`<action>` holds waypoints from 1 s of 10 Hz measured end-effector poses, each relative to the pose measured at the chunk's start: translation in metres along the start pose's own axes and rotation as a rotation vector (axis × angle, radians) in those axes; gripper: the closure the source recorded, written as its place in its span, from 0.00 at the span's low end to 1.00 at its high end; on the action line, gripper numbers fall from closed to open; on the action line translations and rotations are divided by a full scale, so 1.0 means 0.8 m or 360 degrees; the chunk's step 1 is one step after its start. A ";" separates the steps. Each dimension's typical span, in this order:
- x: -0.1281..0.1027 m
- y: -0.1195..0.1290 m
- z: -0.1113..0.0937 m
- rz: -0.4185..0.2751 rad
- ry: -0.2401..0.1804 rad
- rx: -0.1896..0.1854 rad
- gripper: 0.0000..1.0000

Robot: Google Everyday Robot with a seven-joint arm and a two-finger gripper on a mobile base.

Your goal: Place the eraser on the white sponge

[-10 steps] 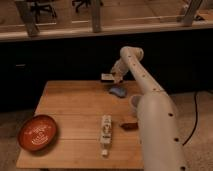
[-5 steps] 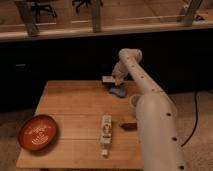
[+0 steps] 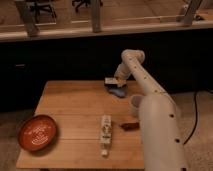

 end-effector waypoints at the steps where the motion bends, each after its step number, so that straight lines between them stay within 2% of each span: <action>1: 0.002 0.001 0.003 0.0013 0.0005 -0.0022 1.00; 6: 0.013 0.004 0.019 0.0065 0.0069 -0.0124 1.00; 10: 0.012 0.014 0.029 0.0014 0.0031 -0.0178 1.00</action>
